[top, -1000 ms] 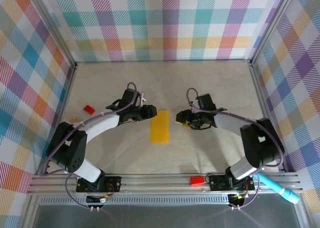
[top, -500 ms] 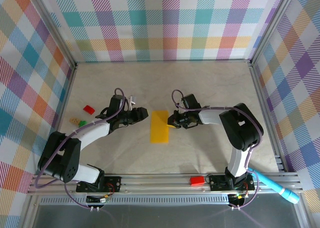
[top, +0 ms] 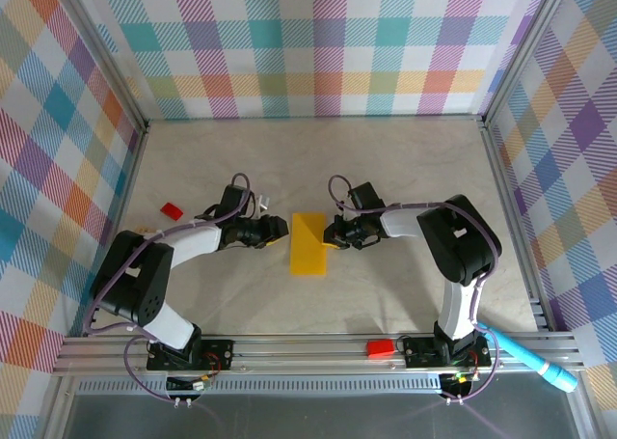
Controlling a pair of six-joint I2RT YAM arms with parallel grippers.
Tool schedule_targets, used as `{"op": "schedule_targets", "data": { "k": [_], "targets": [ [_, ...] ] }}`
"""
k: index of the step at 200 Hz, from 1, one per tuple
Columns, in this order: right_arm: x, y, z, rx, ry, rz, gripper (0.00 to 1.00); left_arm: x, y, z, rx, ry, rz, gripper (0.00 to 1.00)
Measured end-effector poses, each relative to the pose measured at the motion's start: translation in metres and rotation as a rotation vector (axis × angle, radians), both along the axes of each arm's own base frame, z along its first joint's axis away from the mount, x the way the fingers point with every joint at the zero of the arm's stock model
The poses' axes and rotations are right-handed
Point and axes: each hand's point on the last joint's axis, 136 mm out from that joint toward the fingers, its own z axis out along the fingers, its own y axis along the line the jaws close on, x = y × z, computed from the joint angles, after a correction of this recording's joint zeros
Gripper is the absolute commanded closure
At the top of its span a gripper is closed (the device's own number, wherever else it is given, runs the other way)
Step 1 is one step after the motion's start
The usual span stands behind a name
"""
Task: Fold a paper plane with a square sheet of paper (fold left side to right side)
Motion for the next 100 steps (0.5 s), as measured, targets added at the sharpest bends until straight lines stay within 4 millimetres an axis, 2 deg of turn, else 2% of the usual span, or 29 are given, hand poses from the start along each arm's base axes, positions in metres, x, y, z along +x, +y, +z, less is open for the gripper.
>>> {"op": "schedule_targets", "data": {
  "k": [55, 100],
  "targets": [
    [0.000, 0.000, 0.000, -0.004, -0.012, 0.014, 0.97, -0.016, -0.020, -0.020, 0.027, 0.102, -0.084, 0.63],
    [0.000, 0.000, 0.000, -0.005, -0.013, 0.017, 0.97, -0.025, -0.024, -0.029, 0.048, 0.134, -0.108, 0.65]
  ]
}}
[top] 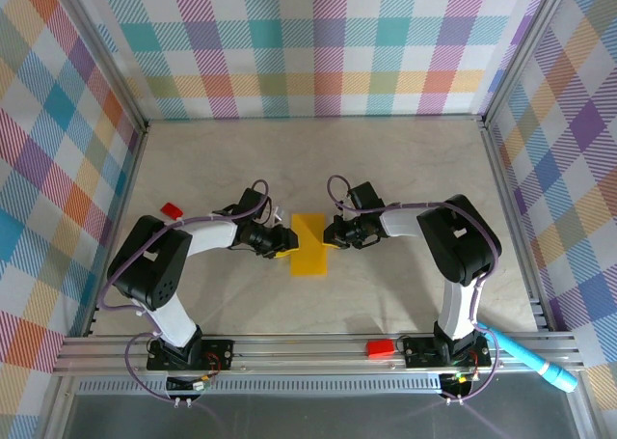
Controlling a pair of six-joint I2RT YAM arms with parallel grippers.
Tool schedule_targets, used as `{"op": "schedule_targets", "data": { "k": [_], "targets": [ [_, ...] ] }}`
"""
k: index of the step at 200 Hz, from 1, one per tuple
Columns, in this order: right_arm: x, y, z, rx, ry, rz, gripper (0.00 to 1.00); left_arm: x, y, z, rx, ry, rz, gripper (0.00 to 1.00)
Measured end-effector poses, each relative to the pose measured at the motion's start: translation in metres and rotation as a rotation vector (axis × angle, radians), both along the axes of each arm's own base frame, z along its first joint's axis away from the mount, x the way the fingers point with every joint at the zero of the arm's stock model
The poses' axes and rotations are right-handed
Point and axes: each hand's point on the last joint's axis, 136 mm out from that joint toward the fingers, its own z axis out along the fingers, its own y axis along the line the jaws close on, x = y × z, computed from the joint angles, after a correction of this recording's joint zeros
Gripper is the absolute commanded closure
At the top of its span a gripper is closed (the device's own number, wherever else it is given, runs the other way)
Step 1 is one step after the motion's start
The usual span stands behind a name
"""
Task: Fold a paper plane with a square sheet of paper (fold left side to right side)
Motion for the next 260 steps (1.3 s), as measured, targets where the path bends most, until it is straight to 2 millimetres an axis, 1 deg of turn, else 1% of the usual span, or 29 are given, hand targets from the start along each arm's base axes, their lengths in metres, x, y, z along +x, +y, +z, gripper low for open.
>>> {"op": "schedule_targets", "data": {
  "k": [21, 40, 67, 147, 172, 196, 217, 233, 246, 260],
  "targets": [
    [0.0000, 0.0000, 0.0000, 0.000, 0.000, 0.000, 0.97, -0.0006, 0.0010, -0.0046, 0.018, 0.006, -0.006, 0.65],
    [0.0000, 0.0000, 0.0000, 0.000, 0.000, 0.000, 0.97, -0.0004, 0.0005, -0.0039, 0.025, 0.005, -0.011, 0.65],
    [-0.0002, 0.0002, -0.0005, 0.001, 0.002, 0.001, 0.97, -0.0006, 0.0009, -0.0049, 0.029, 0.005, -0.012, 0.71],
    [-0.0003, 0.0006, -0.0004, 0.002, 0.004, 0.002, 0.96, 0.0020, -0.0065, -0.0021, -0.006, 0.007, -0.005, 0.72],
    [-0.0003, 0.0006, -0.0004, 0.002, 0.004, 0.002, 0.96, 0.0030, -0.0075, -0.0012, -0.012, 0.005, -0.001, 0.77],
    [-0.0003, 0.0006, -0.0004, 0.002, 0.004, 0.002, 0.94, 0.0044, -0.0082, -0.0004, -0.016, -0.002, -0.001, 0.86],
    [-0.0002, 0.0006, -0.0003, 0.003, 0.003, 0.002, 0.92, 0.0047, -0.0084, 0.0000, -0.018, 0.002, 0.004, 0.95],
    [0.0001, 0.0006, 0.0004, 0.003, -0.002, 0.005, 0.88, 0.0047, -0.0085, 0.0004, -0.021, 0.011, 0.016, 0.98],
    [0.0014, 0.0002, 0.0029, 0.001, -0.017, 0.006, 0.82, 0.0048, -0.0086, 0.0009, -0.023, 0.017, 0.023, 1.00],
    [0.0038, -0.0014, 0.0090, -0.008, -0.051, 0.010, 0.74, 0.0047, -0.0086, 0.0014, -0.025, 0.030, 0.038, 1.00]
  ]
}}
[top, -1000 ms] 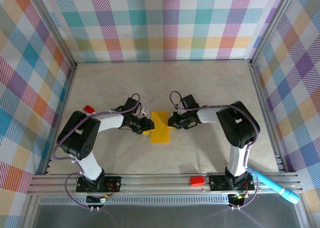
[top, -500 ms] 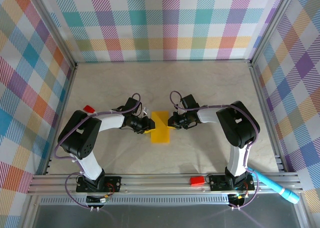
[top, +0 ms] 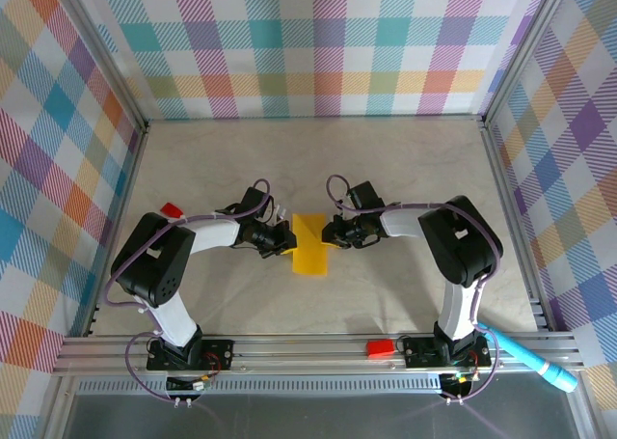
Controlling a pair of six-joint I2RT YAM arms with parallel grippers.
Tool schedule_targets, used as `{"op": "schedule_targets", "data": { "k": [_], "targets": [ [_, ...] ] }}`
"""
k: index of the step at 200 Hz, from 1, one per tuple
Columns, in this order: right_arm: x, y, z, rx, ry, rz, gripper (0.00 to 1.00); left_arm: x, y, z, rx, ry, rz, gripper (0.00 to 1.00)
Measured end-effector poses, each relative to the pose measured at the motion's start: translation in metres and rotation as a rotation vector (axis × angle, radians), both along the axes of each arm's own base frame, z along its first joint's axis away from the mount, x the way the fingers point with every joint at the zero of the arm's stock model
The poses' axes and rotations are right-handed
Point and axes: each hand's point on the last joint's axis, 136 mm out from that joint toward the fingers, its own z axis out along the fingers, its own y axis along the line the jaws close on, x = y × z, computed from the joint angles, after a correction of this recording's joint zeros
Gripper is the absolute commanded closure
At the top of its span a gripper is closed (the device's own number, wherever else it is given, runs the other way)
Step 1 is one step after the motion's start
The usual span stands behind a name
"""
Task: Fold a paper plane with a square sheet of paper (fold left side to right side)
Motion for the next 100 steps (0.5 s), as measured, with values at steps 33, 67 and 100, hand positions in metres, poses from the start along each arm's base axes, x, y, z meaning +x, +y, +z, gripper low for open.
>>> {"op": "schedule_targets", "data": {
  "k": [33, 67, 100],
  "targets": [
    [0.000, -0.006, 0.027, 0.004, -0.121, 0.017, 0.61, -0.004, 0.001, 0.001, 0.006, 0.049, 0.034, 1.00],
    [-0.022, -0.016, 0.047, -0.009, -0.253, 0.053, 0.51, -0.007, -0.002, 0.005, 0.013, 0.094, 0.055, 1.00],
    [-0.063, -0.010, 0.053, -0.060, -0.384, 0.161, 0.41, -0.002, -0.005, 0.014, 0.010, 0.109, 0.070, 1.00]
  ]
}}
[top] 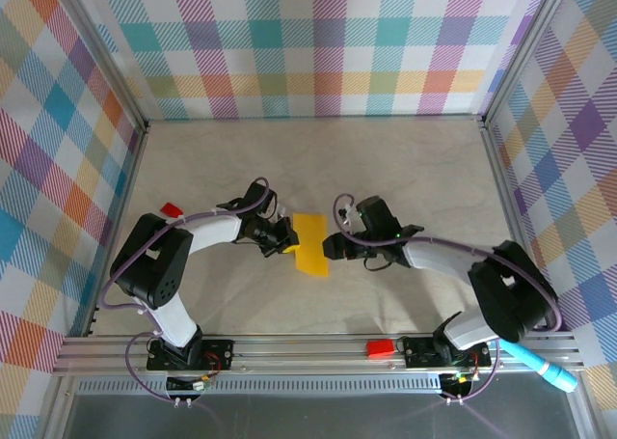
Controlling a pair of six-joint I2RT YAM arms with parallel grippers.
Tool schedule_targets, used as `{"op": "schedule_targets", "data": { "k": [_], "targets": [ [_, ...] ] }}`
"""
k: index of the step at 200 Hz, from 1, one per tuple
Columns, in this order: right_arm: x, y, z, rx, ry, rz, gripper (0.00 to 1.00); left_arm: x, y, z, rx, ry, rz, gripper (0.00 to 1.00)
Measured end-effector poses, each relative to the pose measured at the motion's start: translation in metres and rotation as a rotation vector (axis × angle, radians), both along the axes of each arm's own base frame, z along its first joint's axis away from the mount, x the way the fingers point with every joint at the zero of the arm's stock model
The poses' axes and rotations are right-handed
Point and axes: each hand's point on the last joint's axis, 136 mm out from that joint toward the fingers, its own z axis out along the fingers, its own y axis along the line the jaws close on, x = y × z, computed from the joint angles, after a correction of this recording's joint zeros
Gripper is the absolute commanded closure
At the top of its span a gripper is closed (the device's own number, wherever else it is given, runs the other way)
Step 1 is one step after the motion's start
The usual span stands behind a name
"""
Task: Fold a paper plane with a square sheet of paper (fold left side to right side)
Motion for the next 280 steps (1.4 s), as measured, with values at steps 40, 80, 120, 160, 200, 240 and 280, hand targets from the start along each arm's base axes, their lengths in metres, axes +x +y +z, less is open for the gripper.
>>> {"op": "schedule_targets", "data": {
  "k": [40, 80, 120, 160, 200, 240, 280],
  "targets": [
    [-0.045, 0.025, 0.007, -0.105, -0.202, 0.173, 0.28, -0.003, 0.001, 0.002, 0.012, 0.034, 0.010, 1.00],
    [-0.066, 0.035, -0.017, -0.276, -0.293, 0.290, 0.23, -0.006, 0.003, 0.001, 0.021, 0.058, 0.018, 1.00],
    [-0.056, 0.051, -0.026, -0.372, -0.363, 0.333, 0.22, -0.009, 0.003, 0.000, 0.026, 0.078, 0.025, 1.00],
    [-0.042, 0.065, -0.024, -0.404, -0.419, 0.358, 0.28, -0.009, 0.003, 0.000, 0.026, 0.080, 0.027, 1.00],
    [-0.037, 0.068, -0.032, -0.438, -0.432, 0.369, 0.44, -0.010, 0.002, 0.000, 0.026, 0.084, 0.026, 1.00],
    [-0.035, 0.067, -0.034, -0.449, -0.432, 0.360, 0.69, -0.010, 0.001, 0.000, 0.025, 0.087, 0.029, 1.00],
    [-0.035, 0.067, -0.034, -0.445, -0.430, 0.355, 0.95, -0.010, 0.002, 0.000, 0.027, 0.085, 0.028, 0.92]
  ]
}}
